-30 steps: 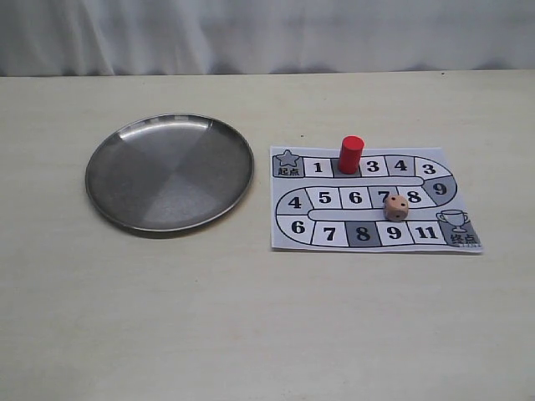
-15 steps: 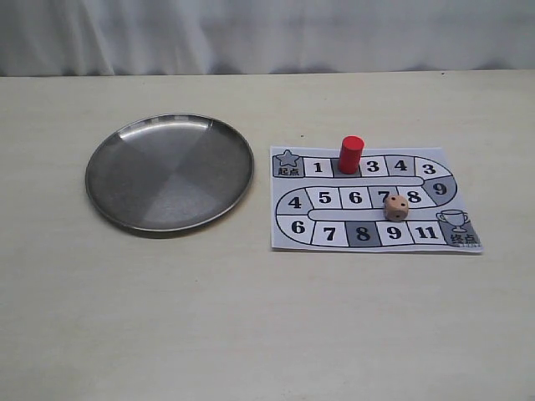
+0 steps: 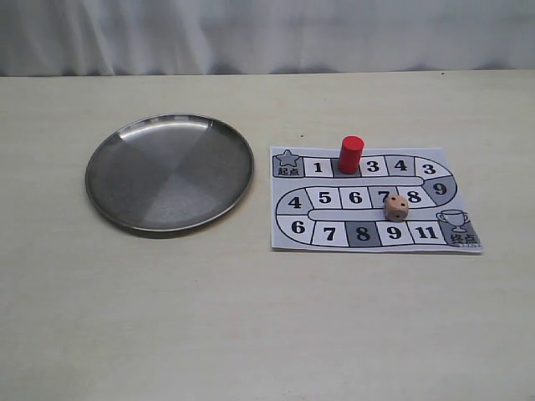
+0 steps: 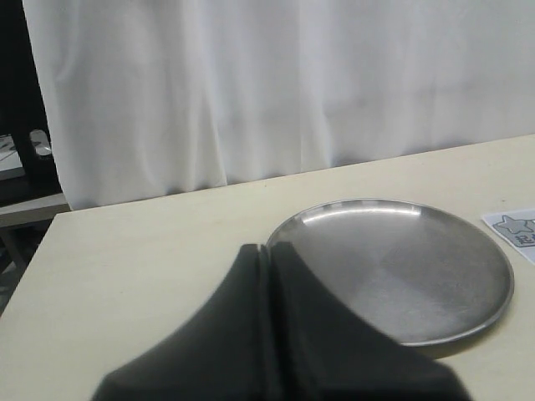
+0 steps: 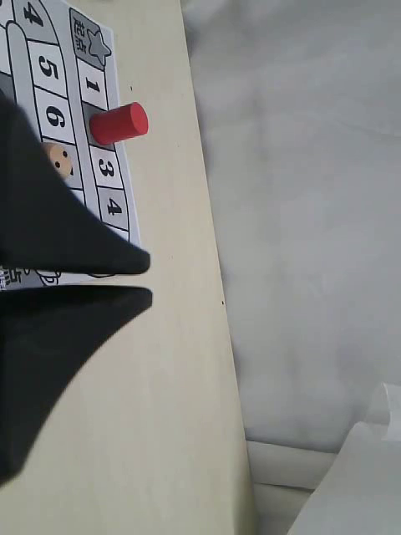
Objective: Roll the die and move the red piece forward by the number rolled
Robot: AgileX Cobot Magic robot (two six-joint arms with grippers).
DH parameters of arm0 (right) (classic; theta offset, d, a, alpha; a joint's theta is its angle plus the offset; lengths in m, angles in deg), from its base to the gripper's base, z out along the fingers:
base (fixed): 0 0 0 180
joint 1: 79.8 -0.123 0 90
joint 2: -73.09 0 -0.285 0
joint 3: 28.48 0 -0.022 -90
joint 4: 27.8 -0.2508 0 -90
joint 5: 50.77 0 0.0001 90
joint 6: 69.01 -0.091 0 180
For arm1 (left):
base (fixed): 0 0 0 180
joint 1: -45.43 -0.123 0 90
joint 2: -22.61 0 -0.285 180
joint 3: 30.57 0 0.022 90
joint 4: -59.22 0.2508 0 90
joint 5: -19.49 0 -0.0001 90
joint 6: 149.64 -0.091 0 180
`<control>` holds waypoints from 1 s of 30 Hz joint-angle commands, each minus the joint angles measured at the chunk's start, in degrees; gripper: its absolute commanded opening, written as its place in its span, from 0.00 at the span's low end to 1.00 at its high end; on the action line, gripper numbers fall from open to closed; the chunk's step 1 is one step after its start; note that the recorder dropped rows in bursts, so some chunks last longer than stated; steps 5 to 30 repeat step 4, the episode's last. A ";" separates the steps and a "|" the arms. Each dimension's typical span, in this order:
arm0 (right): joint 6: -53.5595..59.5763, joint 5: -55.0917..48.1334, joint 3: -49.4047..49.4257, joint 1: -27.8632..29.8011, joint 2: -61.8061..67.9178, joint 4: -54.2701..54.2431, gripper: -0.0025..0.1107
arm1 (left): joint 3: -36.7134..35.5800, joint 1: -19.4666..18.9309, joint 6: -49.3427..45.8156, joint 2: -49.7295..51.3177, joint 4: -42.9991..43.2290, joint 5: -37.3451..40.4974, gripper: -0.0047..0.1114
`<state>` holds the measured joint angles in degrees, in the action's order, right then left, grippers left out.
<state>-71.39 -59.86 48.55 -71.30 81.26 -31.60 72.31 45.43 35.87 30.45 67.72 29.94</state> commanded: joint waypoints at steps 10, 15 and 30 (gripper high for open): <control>0.28 -0.27 0.18 0.31 -0.38 0.39 0.06 | -0.10 0.03 0.14 -0.06 -0.21 -0.50 0.04; 0.28 -0.27 0.18 0.31 -0.38 0.39 0.06 | -0.10 0.03 0.14 -0.06 -0.21 -0.50 0.04; 0.28 -0.27 0.18 0.31 -0.38 0.39 0.06 | -0.10 0.03 0.14 -0.06 -0.21 -0.50 0.04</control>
